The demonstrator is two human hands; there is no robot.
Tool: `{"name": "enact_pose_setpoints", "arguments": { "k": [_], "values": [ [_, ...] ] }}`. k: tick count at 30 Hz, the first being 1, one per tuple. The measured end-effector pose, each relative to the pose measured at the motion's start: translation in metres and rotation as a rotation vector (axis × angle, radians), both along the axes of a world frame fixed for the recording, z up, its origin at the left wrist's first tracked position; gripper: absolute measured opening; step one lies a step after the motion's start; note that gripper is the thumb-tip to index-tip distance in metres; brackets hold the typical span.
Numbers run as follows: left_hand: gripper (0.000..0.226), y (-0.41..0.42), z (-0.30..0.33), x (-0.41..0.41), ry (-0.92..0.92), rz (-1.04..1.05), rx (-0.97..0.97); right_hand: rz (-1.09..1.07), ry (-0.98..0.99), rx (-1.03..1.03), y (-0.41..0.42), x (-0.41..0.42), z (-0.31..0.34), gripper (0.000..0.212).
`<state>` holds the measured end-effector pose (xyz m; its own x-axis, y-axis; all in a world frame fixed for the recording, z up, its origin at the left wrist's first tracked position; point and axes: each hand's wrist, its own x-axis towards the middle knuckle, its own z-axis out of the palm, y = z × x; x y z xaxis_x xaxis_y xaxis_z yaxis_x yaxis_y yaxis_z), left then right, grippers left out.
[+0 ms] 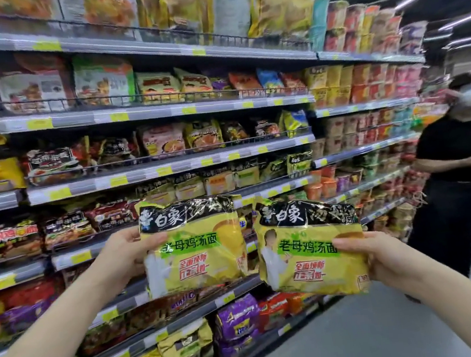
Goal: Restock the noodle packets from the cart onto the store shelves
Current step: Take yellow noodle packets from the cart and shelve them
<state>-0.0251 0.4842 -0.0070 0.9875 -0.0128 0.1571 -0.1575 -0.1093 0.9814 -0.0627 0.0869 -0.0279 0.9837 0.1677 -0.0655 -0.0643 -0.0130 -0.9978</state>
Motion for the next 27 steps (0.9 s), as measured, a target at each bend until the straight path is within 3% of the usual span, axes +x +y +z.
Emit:
{"name": "enact_pose_setpoints", "arguments": {
  "k": [2,5,7,11,13,16,19,27],
  "values": [
    [0.070,-0.017,-0.004,0.031,-0.003,-0.029,-0.020,-0.022,0.000,-0.004,-0.014,0.020,-0.003,0.098],
    [0.033,-0.042,-0.006,0.073,-0.026,-0.079,-0.015,-0.044,0.002,-0.031,-0.032,0.057,-0.004,0.099],
    [0.022,-0.054,-0.007,0.106,-0.016,-0.073,-0.007,-0.051,-0.005,-0.050,-0.044,0.086,-0.001,0.099],
    [0.037,-0.068,0.000,0.170,-0.040,-0.072,-0.009,-0.057,-0.003,-0.068,-0.060,0.155,0.014,0.091],
    [0.032,-0.076,0.006,0.199,-0.045,-0.065,-0.021,-0.056,-0.002,-0.070,-0.068,0.189,0.020,0.087],
    [0.055,-0.091,0.012,0.242,-0.078,-0.046,-0.008,-0.059,-0.010,-0.081,-0.079,0.235,0.024,0.093],
    [0.023,-0.104,0.013,0.279,-0.062,-0.069,-0.063,-0.073,0.004,-0.049,-0.091,0.278,0.021,0.094],
    [0.005,-0.124,-0.006,0.369,0.020,-0.006,-0.033,-0.029,0.046,-0.058,-0.113,0.392,-0.002,0.095]
  ]
}}
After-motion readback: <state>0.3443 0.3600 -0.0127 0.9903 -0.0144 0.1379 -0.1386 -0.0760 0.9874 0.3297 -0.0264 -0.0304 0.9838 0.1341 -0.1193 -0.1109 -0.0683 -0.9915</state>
